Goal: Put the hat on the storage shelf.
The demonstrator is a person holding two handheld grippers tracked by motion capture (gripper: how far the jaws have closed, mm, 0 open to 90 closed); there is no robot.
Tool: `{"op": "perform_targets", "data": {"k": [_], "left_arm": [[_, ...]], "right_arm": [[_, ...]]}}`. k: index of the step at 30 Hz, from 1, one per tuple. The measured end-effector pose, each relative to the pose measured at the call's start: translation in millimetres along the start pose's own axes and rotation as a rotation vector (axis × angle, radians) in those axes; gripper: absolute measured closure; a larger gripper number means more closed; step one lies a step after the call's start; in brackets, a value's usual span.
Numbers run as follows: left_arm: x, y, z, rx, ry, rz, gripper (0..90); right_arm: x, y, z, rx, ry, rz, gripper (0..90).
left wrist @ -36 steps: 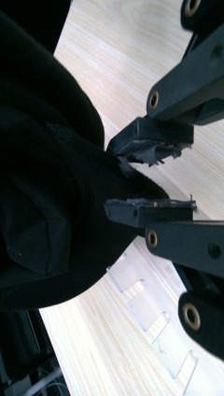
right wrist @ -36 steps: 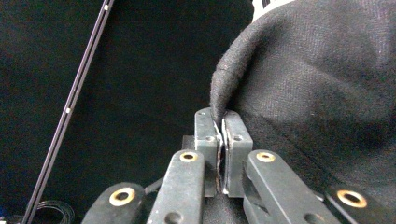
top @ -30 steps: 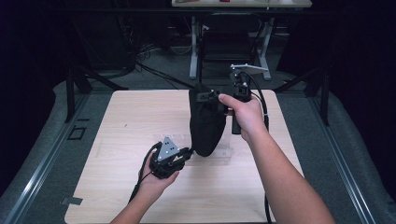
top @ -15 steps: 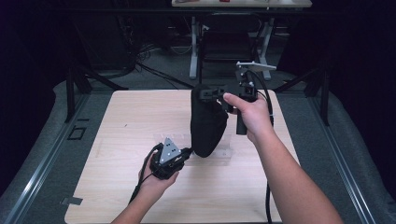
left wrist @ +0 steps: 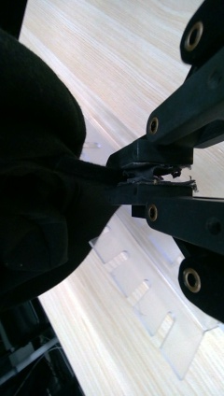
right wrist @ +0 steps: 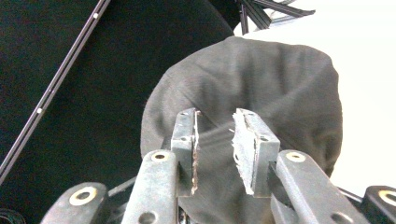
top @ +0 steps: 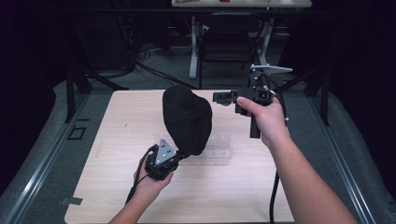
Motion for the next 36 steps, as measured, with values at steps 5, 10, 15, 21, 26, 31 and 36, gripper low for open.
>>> {"op": "perform_targets", "data": {"k": [5, 10, 15, 21, 26, 31, 36], "left_arm": [[-8.2, 4.5, 2.0, 0.002, -0.011, 0.020, 84.6], [-20.7, 11.1, 6.1, -0.003, -0.043, 0.030, 84.0], [-28.9, 11.2, 10.6, -0.012, -0.052, 0.033, 83.4], [-34.8, 9.5, 12.7, -0.040, -0.084, 0.034, 81.5], [-40.0, 4.0, 16.9, -0.039, -0.097, 0.021, 73.1], [-45.2, -3.1, 21.1, -0.047, -0.147, -0.008, 64.0], [-48.6, -12.4, 24.8, -0.055, -0.167, -0.038, 52.9]], "right_arm": [[-1.0, -3.4, -1.0, -0.009, -0.002, 0.000, 69.5], [-2.8, -5.4, -0.7, -0.017, -0.010, 0.003, 69.4], [-3.5, -8.4, -2.6, -0.022, -0.007, -0.005, 69.3], [-6.0, -11.9, -7.0, -0.035, -0.005, -0.014, 68.7], [-9.2, -16.4, -11.3, -0.066, -0.015, -0.023, 68.0], [-14.1, -20.0, -15.0, -0.104, -0.027, -0.024, 68.0], [-21.6, -23.7, -18.8, -0.143, -0.040, -0.019, 67.8]]}}
Point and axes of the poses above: each handheld gripper's, and its own axes: y roughly forward along the jaws, x roughly out of its top, z roughly to its left, the point moved 4 cm from there along y, roughly forward along the jaws, and after that the axes turned 11 degrees about z, right-handed, at the moved point
